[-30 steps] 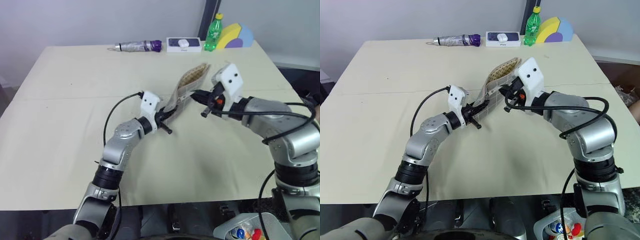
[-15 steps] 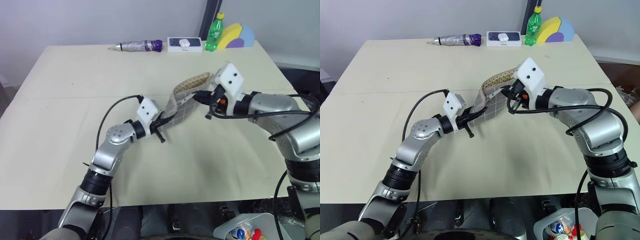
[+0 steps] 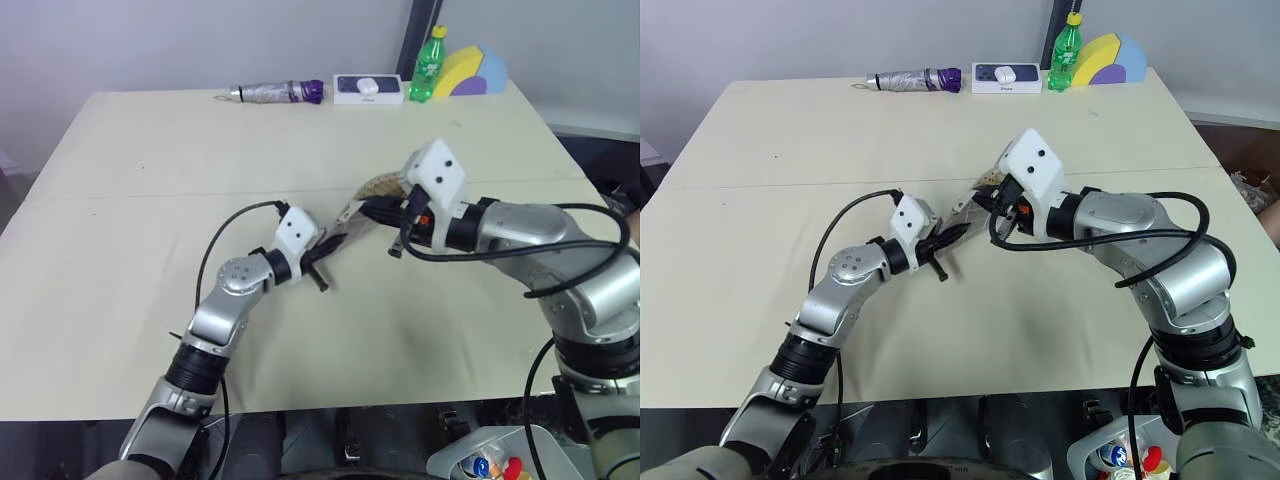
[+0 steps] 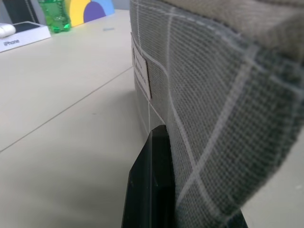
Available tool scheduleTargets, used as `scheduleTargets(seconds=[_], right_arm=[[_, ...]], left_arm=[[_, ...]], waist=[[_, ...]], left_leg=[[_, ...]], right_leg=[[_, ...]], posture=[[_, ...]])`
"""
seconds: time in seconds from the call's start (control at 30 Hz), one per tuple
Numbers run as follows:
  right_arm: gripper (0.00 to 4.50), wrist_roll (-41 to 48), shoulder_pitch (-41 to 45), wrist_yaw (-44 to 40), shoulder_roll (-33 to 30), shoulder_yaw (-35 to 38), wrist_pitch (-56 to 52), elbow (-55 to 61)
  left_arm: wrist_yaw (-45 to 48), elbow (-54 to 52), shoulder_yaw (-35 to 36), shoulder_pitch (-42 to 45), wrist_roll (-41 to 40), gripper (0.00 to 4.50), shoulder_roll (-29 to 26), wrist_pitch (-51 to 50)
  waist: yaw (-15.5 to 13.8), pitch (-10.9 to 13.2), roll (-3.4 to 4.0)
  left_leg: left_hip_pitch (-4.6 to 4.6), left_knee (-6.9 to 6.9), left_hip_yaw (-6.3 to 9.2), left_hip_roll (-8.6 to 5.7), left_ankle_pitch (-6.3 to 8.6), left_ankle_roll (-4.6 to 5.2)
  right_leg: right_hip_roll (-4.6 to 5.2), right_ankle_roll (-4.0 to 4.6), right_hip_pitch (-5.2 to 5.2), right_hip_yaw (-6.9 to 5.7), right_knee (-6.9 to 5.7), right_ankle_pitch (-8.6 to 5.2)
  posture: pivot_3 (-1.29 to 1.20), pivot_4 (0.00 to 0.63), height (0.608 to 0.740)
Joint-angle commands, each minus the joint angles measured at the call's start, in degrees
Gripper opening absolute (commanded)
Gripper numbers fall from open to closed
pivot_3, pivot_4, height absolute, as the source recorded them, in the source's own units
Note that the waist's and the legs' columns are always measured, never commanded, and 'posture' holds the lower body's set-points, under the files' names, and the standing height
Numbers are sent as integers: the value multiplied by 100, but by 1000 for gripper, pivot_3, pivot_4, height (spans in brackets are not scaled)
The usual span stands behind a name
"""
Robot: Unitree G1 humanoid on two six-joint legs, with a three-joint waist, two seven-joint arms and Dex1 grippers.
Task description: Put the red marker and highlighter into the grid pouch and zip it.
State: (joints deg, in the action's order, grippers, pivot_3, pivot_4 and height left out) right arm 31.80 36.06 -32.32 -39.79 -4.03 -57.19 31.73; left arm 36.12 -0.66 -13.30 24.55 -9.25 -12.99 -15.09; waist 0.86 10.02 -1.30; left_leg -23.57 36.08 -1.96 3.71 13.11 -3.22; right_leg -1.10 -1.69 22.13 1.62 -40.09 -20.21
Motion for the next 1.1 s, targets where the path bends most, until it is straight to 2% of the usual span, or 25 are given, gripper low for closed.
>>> scheduleTargets(seconds=[0.03,0.1,0.2,0.4,0.87,0.97,1.07,1.1], right_arm=[[1439,-29,11,-160,-195,20,72,264],[2408,-192,-100,-318,-428,-120,237,353],[2408,-294,-269,-530,-675,-214,429,466],[2408,-179,-365,-748,-680,-169,483,629],[2408,-50,-263,183,618,-183,-378,292],[1546,-71,-263,299,730,-177,-491,245],[42,-94,-274,361,784,-189,-520,192],[42,-98,-277,378,790,-188,-526,185]], left_arm=[[65,-153,22,-55,-22,0,-32,58],[76,-157,28,-58,-25,0,-33,54],[86,-160,32,-62,-31,0,-30,46],[129,-162,53,-56,-54,0,-45,32],[146,-185,58,-18,-38,0,-34,71],[148,-192,57,-21,-35,0,-34,76],[147,-175,65,-3,-35,0,-29,87],[146,-177,68,-2,-37,0,-29,88]], waist=[[2,0,0],[-4,0,0],[0,0,0],[7,0,0],[-2,0,0],[-1,0,0],[-1,0,0],[0,0,0]], left_leg=[[0,0,0,0,0,0],[0,0,0,0,0,0],[0,0,0,-1,0,1],[1,1,1,0,0,1],[0,0,1,1,0,0],[0,0,0,0,0,0],[0,0,1,0,0,0],[0,0,1,0,0,0]], right_leg=[[0,0,0,0,0,0],[0,0,0,0,0,0],[0,0,0,0,0,0],[-3,0,0,0,0,0],[-1,0,0,0,0,0],[0,0,0,0,0,0],[-1,0,0,0,0,0],[-1,0,0,0,0,0]], posture=[[0,150,740],[0,150,740],[0,150,740],[0,150,740],[0,150,740],[0,150,740],[0,150,740],[0,150,740]])
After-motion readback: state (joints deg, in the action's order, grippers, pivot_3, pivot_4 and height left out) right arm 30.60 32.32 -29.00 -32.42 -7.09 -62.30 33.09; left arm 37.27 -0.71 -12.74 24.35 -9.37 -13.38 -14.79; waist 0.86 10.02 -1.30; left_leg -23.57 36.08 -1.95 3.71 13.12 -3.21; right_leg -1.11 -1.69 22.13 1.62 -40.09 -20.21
